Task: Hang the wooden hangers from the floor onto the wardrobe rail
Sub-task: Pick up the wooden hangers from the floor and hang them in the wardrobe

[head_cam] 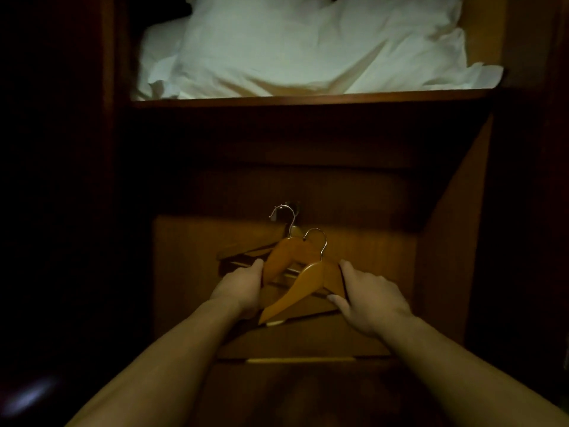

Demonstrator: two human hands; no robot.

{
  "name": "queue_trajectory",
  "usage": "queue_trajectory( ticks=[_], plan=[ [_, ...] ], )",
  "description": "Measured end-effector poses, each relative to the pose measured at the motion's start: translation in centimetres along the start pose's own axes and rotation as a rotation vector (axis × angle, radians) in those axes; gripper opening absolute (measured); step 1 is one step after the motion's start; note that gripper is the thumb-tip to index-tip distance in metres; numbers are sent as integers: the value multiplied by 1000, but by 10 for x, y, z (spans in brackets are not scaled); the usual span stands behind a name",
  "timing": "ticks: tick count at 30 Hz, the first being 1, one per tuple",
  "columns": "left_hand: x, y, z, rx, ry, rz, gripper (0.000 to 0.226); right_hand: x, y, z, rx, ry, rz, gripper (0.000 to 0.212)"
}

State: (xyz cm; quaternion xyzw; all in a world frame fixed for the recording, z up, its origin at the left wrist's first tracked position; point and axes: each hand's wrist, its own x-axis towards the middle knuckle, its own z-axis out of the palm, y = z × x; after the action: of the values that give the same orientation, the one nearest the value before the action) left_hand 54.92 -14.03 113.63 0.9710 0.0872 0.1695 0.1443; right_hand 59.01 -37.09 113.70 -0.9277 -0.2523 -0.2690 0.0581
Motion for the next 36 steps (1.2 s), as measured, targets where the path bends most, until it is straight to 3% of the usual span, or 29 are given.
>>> queue_trajectory(
  ticks=[11,16,22,36],
  plan=[
    [123,8,12,-5,-68,119,51,83,32,52,-53,26,113,60],
    [181,-3,22,-5,-92,147,32,119,37,74,-92,42,174,61],
    [228,-23,32,-63,-123,187,68,149,36,94,-111,54,192,50],
    [277,-50,54,-72,-154,159,65,189,36,127,-132,36,137,50]
  ],
)
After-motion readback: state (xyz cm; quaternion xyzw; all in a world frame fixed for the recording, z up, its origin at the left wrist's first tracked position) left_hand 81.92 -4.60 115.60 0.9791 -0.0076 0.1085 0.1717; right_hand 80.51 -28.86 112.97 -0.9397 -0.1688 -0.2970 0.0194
